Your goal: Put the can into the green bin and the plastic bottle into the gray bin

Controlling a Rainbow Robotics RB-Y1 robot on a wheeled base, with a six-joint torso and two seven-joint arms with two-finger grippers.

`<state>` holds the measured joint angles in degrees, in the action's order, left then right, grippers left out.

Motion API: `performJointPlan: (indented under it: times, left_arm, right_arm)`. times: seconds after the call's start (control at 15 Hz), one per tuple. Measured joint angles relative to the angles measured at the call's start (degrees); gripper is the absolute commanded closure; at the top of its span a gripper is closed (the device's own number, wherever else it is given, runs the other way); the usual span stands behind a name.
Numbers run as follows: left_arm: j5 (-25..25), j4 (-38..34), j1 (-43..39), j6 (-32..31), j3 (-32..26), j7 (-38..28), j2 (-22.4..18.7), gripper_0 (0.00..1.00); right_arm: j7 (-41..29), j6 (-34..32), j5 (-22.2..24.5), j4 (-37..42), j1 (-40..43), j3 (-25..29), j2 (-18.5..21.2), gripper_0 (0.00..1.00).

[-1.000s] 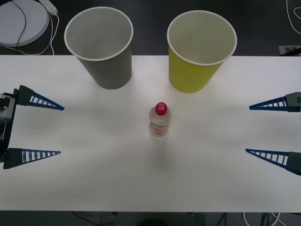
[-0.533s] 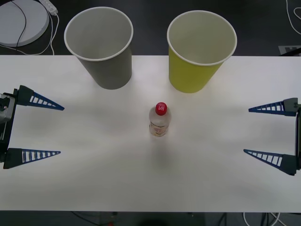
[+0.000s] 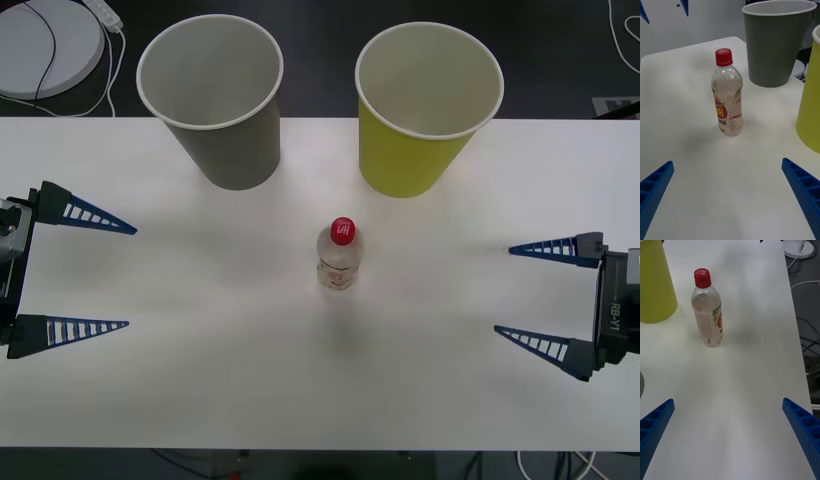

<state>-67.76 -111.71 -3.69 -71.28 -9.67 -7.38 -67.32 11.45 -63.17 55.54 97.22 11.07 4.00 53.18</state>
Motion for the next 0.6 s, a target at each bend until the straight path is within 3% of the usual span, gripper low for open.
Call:
performJointPlan:
  times: [0.6]
  left_arm:
    - [0.0, 0.0, 0.0, 0.0, 0.0, 0.0, 0.0, 0.0]
  right_arm:
    - [3.5, 7.0, 0.0, -0.9, -3.6, -7.6, -2.0, 0.0]
